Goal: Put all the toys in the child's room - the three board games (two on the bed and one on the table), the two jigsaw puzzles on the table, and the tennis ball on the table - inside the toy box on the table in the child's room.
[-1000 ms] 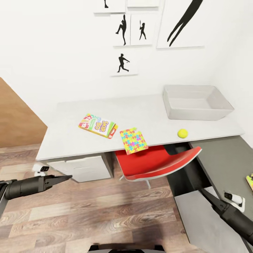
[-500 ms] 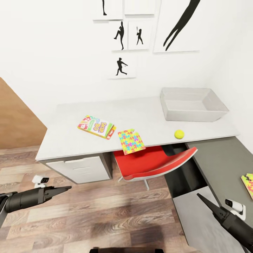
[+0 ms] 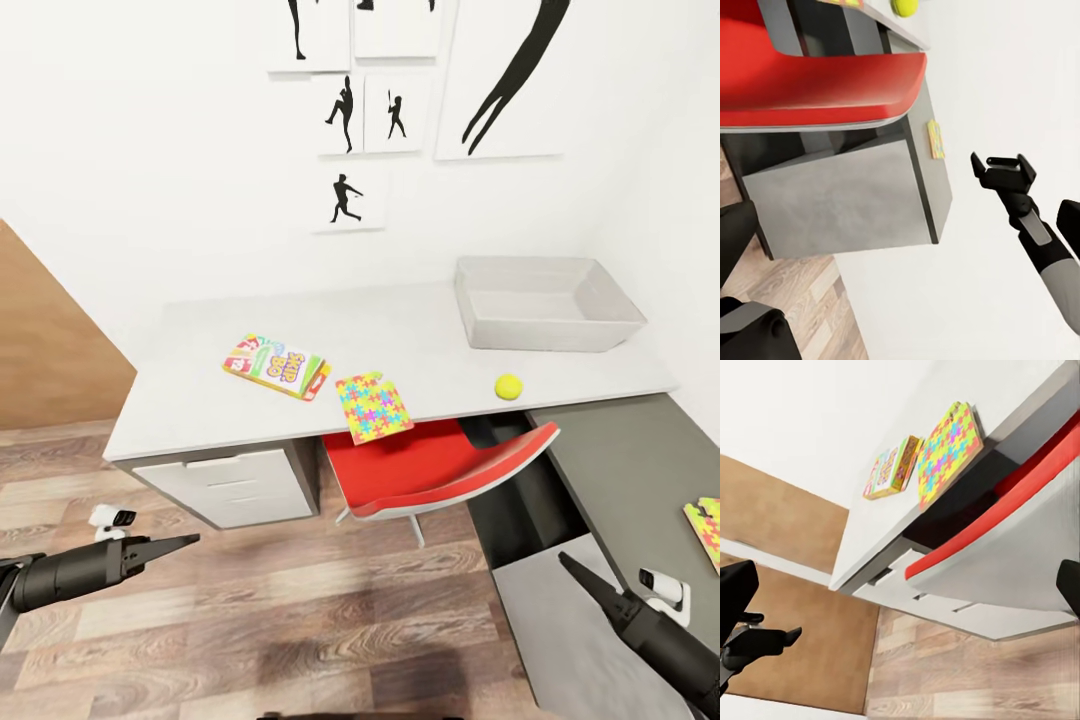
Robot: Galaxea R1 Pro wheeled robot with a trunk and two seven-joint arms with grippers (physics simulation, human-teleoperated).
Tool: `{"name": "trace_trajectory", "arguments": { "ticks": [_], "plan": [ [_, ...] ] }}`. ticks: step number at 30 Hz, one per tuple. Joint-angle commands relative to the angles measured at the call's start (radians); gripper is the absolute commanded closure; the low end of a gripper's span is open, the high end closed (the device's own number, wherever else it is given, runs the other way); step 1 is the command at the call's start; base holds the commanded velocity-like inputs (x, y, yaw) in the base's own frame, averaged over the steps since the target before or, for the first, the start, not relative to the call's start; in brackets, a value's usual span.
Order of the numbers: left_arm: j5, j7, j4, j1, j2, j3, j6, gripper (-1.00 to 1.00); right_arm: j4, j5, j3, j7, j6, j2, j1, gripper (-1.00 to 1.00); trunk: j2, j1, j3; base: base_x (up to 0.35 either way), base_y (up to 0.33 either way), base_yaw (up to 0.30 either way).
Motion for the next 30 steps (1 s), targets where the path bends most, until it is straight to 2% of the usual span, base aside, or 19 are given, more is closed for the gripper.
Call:
{"name": "trace_trajectory", "arguments": {
  "ticks": [1, 4, 12, 18, 30],
  "plan": [
    [-0.001, -0.004, 0.0, -0.001, 0.0, 0.004, 0.01, -1.0, 0.002, -0.002, -0.001, -0.004, 0.001, 0.0, -0.001, -1.0, -0.002, 0.001, -0.001, 0.0, 0.0, 0.0],
    [-0.002, -0.004, 0.002, -0.001, -0.001, 0.027, 0.01, -1.0, 0.018, -0.003, 0.003, -0.051, -0.024, 0.0, -0.001, -1.0, -0.002, 0.001, 0.0, 0.0, 0.0, 0.0],
    [-0.002, -0.004, 0.002, -0.001, -0.001, 0.04, 0.009, -1.0, 0.037, -0.006, 0.035, -0.133, -0.035, 0.0, -0.001, -1.0, -0.002, 0.001, 0.0, 0.0, 0.0, 0.0],
    [-0.003, -0.004, 0.002, -0.001, -0.001, 0.042, 0.009, -1.0, 0.074, -0.004, 0.06, -0.153, -0.039, -0.002, -0.001, -1.0, -0.002, 0.001, 0.0, 0.0, 0.0, 0.0],
    [-0.005, -0.004, 0.002, -0.001, -0.002, 0.041, 0.009, -1.0, 0.093, -0.003, 0.066, -0.159, -0.039, -0.009, -0.001, -1.0, -0.002, 0.001, 0.0, 0.0, 0.0, 0.0]
  ]
}}
